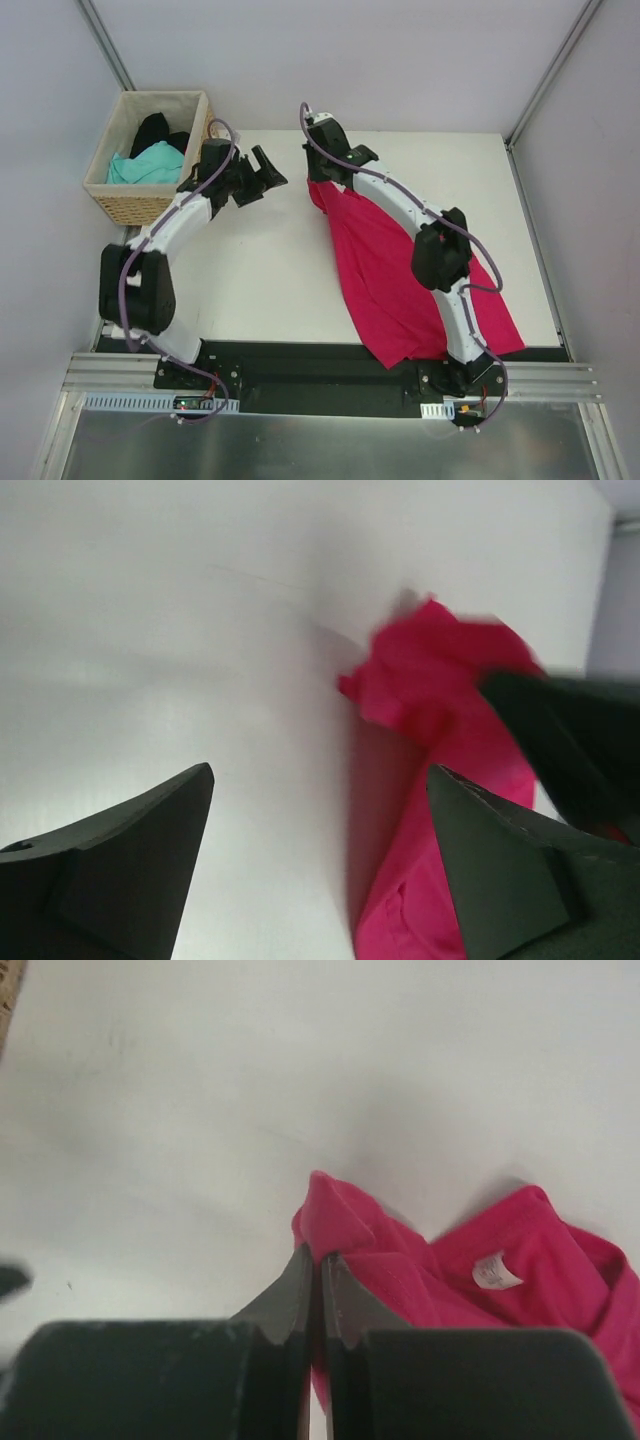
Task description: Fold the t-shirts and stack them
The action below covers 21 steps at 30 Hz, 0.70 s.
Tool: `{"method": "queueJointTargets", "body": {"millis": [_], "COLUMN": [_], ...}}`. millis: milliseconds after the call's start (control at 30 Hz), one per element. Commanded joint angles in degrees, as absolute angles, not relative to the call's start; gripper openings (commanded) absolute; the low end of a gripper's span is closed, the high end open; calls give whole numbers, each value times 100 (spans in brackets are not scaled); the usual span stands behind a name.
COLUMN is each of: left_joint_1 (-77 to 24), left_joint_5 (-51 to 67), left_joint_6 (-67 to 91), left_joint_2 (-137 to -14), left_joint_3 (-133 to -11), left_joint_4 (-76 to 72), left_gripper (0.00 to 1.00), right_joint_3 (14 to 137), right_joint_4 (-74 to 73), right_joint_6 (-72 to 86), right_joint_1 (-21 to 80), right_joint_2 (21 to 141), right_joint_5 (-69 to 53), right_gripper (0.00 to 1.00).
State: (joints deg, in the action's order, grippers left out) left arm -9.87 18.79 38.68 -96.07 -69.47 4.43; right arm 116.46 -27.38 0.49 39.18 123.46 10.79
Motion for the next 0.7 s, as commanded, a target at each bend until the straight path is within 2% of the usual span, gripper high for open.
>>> {"method": "queueJointTargets", "body": {"millis": [0,33,67,133,167,267,400,533,633,667], "left_joint_1": [-1335,-1414,-1502,-1817,-1941,-2416,-2847,-3146,-3707,-3874], "left_joint_5": [1846,1785,1584,1433,1380,1318,1257,1100,635,494], "left_joint_6": [3709,3683,3613,3595,3656,3901,4157,4665,5640,6121], "left_joint_2": [-8632,-8544,-8378,-8280,-8244,-8270,-8507,-8893,-9394,-9639], "left_joint_3": [-6269,-6154,-6039,-5802,-5740,-5441,-5326,-5431,-5458,-5484], "left_joint_4": [668,668,633,572,528,98,-114,-114,-106,-97], "left_gripper": [87,87,87,87,87,87,84,81,73,64], "right_joint_3": [13521,13709,13902,13914,13800,13080,12298,11033,10206,10013], "right_joint_4": [-2839,-2761,-2664,-2356,-2382,-2846,-3760,-3771,-3814,-3841], "right_joint_6": [211,228,281,316,290,193,536,247,202,176], "right_joint_1": [3842,3789,3718,3516,3490,3271,2297,1829,1670,1653], "right_joint_2": [13059,13313,13402,13421,13316,12677,11841,10733,10161,10021], "right_joint_5": [939,819,565,-181,-45,816,406,448,247,220], "right_gripper": [1,1,18,77,96,96,96,96,96,96]}}
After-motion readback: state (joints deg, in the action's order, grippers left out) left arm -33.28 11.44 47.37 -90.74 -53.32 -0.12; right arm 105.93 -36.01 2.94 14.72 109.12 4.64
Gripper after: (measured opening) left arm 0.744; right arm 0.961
